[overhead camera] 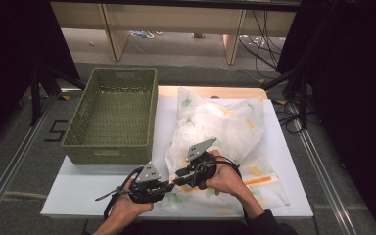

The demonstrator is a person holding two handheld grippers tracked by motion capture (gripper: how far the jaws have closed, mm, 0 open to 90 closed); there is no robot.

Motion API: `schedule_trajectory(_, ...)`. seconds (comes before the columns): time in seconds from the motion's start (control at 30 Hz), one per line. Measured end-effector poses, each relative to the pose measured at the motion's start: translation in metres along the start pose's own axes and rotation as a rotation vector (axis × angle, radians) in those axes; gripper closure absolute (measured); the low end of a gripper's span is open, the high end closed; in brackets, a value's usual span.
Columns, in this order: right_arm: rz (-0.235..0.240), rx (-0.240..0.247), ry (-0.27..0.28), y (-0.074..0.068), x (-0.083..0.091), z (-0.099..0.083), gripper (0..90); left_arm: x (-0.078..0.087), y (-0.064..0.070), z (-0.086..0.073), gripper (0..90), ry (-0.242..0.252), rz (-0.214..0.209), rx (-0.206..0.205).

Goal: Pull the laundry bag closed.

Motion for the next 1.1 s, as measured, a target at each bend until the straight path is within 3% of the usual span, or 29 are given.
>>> schedule_trajectory(0.1,0.007,0.006,0.002,0.0004,0.0005,0.0006,65.2,-0.0006,0.0004,0.0009,84.0,0.012,0.003,0.007)
schedule_trajectory(0.13,0.018,-0.016,-0.003,-0.0010,0.0011,0.0002,65.4,-0.0007,0.0004,0.0010,83.9,0.013,0.005,0.006)
schedule_trajectory(0.23,0.025,0.008,0.001,-0.0016,0.0006,0.0011,66.9,-0.0009,0.0015,0.0010,83.8,0.004,-0.006,0.008)
schedule_trajectory(0.27,0.018,0.017,0.000,-0.0012,0.0014,0.0016,67.1,0.0004,-0.0010,-0.0005,83.7,-0.017,0.001,-0.016)
schedule_trajectory(0.33,0.020,0.017,0.002,-0.0014,0.0012,0.0019,67.8,-0.0009,0.0014,0.0011,83.5,0.008,-0.005,0.012)
schedule_trajectory(0.43,0.011,0.036,0.006,-0.0011,0.0033,0.0024,68.7,-0.0008,0.0019,0.0009,83.2,0.008,-0.012,0.017)
schedule_trajectory(0.47,0.013,0.020,-0.001,-0.0018,0.0042,0.0018,68.9,-0.0004,-0.0005,0.0009,83.0,0.009,0.009,0.007)
schedule_trajectory(0.53,0.016,0.027,0.010,-0.0024,0.0051,0.0027,69.6,0.0000,0.0000,-0.0002,82.8,0.000,-0.001,0.008)
schedule_trajectory(0.57,0.011,0.034,0.012,-0.0017,0.0059,0.0028,71.7,0.0003,-0.0021,0.0004,82.5,0.002,0.016,-0.004)
schedule_trajectory(0.6,0.017,0.040,0.012,-0.0029,0.0064,0.0028,71.5,0.0007,-0.0012,-0.0010,82.4,-0.018,-0.005,0.001)
schedule_trajectory(0.67,0.026,0.041,0.011,-0.0048,0.0066,0.0028,71.8,0.0003,-0.0010,-0.0009,82.3,-0.011,-0.004,-0.002)
schedule_trajectory(0.73,0.028,0.045,0.010,-0.0052,0.0070,0.0027,74.3,-0.0023,0.0018,0.0011,82.0,0.022,-0.002,0.029)
schedule_trajectory(0.87,0.039,0.022,0.002,-0.0080,0.0077,0.0019,74.7,-0.0007,0.0000,0.0006,81.3,0.002,-0.007,-0.007)
schedule_trajectory(0.9,0.032,0.061,0.006,-0.0053,0.0073,0.0025,74.9,-0.0009,0.0006,0.0009,81.2,0.007,-0.010,-0.001)
schedule_trajectory(0.93,0.037,0.022,-0.011,-0.0077,0.0080,0.0006,74.9,-0.0009,0.0006,0.0009,81.1,0.007,-0.010,-0.001)
schedule_trajectory(0.97,0.034,0.018,-0.013,-0.0071,0.0081,0.0002,74.8,-0.0010,0.0018,0.0007,81.1,0.009,-0.010,0.024)
schedule_trajectory(1.0,0.034,0.016,-0.008,-0.0061,0.0078,0.0000,74.7,0.0002,-0.0013,-0.0007,81.1,-0.008,0.006,0.000)
schedule_trajectory(1.03,0.032,0.028,-0.006,-0.0039,0.0085,-0.0002,74.7,0.0002,-0.0001,-0.0002,81.1,-0.001,0.001,0.005)
schedule_trajectory(1.1,0.024,0.002,-0.014,-0.0029,0.0102,-0.0026,74.2,-0.0013,0.0016,0.0012,81.0,0.018,-0.002,0.025)
Point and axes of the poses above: each handheld gripper's, and its own axes: x roughly backward along the jaws, z roughly out of its top, y roughly to its right, the point moved 8 cm from there along -x, roughly forward along the jaws
